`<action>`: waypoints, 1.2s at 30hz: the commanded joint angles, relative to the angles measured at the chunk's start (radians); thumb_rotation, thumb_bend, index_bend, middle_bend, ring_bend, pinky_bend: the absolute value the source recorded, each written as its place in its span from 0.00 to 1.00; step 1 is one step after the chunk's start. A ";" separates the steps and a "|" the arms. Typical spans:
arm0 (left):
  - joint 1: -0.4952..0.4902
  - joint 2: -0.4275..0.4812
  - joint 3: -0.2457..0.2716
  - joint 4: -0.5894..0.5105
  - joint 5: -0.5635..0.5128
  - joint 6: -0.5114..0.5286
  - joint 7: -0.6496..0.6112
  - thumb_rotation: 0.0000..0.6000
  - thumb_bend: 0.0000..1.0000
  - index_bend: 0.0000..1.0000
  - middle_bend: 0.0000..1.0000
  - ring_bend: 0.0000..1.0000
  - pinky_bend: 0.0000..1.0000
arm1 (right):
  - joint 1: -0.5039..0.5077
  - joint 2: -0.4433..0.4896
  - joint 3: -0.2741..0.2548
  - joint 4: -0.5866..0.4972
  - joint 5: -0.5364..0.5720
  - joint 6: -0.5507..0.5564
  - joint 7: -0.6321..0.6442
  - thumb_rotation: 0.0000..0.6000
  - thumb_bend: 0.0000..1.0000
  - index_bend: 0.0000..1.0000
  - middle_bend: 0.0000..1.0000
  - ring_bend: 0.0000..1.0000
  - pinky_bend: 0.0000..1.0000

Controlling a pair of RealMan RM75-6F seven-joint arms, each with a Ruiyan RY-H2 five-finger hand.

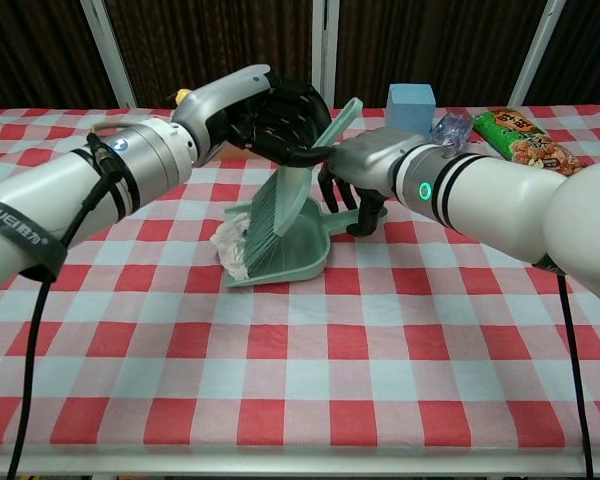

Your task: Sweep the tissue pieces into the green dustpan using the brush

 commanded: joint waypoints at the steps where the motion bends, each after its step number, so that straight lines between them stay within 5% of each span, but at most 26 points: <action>1: 0.013 0.031 0.005 -0.028 0.007 0.015 0.011 1.00 0.36 0.52 0.53 0.41 0.34 | -0.004 0.003 -0.002 0.002 -0.004 -0.003 0.006 1.00 0.42 0.61 0.58 0.35 0.23; 10: 0.097 0.141 0.070 -0.077 0.010 0.078 0.115 1.00 0.36 0.51 0.53 0.41 0.34 | -0.006 -0.001 -0.009 0.021 -0.013 -0.022 0.020 1.00 0.42 0.61 0.58 0.35 0.22; 18: 0.150 0.106 0.112 -0.003 -0.037 0.078 0.143 1.00 0.36 0.51 0.53 0.41 0.34 | 0.004 0.001 -0.012 0.009 -0.006 -0.007 -0.010 1.00 0.42 0.61 0.58 0.35 0.22; 36: 0.071 -0.050 0.044 0.072 -0.029 0.047 0.108 1.00 0.36 0.51 0.53 0.41 0.34 | 0.036 -0.021 -0.006 -0.019 0.072 0.054 -0.120 1.00 0.42 0.61 0.58 0.36 0.22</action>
